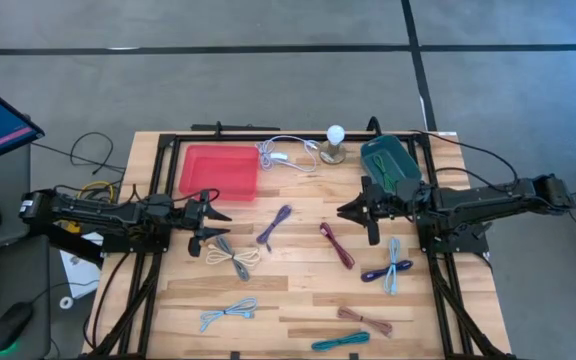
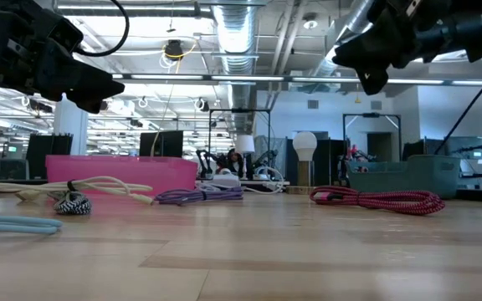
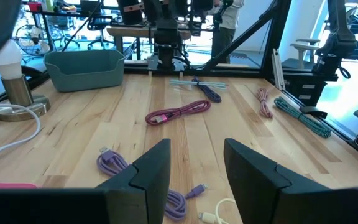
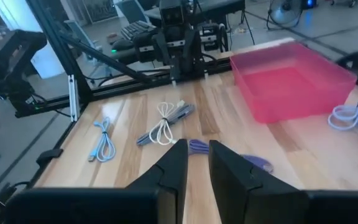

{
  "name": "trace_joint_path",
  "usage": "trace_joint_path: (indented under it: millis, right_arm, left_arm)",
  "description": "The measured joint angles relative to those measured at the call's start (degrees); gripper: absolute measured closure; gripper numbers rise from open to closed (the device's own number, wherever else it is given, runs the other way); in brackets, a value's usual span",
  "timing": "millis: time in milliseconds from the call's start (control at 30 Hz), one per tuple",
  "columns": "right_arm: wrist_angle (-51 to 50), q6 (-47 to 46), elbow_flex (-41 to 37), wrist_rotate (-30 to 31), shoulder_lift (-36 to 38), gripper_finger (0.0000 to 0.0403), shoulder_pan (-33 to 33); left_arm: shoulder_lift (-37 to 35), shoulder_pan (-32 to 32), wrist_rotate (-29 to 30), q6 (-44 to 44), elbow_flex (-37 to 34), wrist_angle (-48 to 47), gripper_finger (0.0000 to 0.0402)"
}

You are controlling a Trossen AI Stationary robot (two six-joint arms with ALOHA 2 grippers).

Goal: Pick & Place USB Port
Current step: Put the black and pink charger cable into the pink bin

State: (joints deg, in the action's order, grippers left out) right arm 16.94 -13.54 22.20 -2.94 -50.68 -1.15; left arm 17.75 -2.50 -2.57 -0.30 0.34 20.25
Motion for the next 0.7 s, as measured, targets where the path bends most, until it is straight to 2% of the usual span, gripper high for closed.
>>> trace_joint_path:
  millis: [100,300,700]
  right_arm:
    - [-2.1,-5.7,0.0,1.5,0.0,0.0345,-0.5]
    - [-12.7,-15.8,0.0,6.2,0.0,0.0333,-0.9]
    - [-20.0,-28.3,0.0,5.8,0.0,0.0252,0.2]
  left_arm:
    - [0.0,0.0,0.0,0.0,0.0,0.0,0.0253]
    - [0.0,0.0,0.0,0.0,0.0,0.0,0.0253]
    - [0.0,0.0,0.0,0.0,0.0,0.0,0.0253]
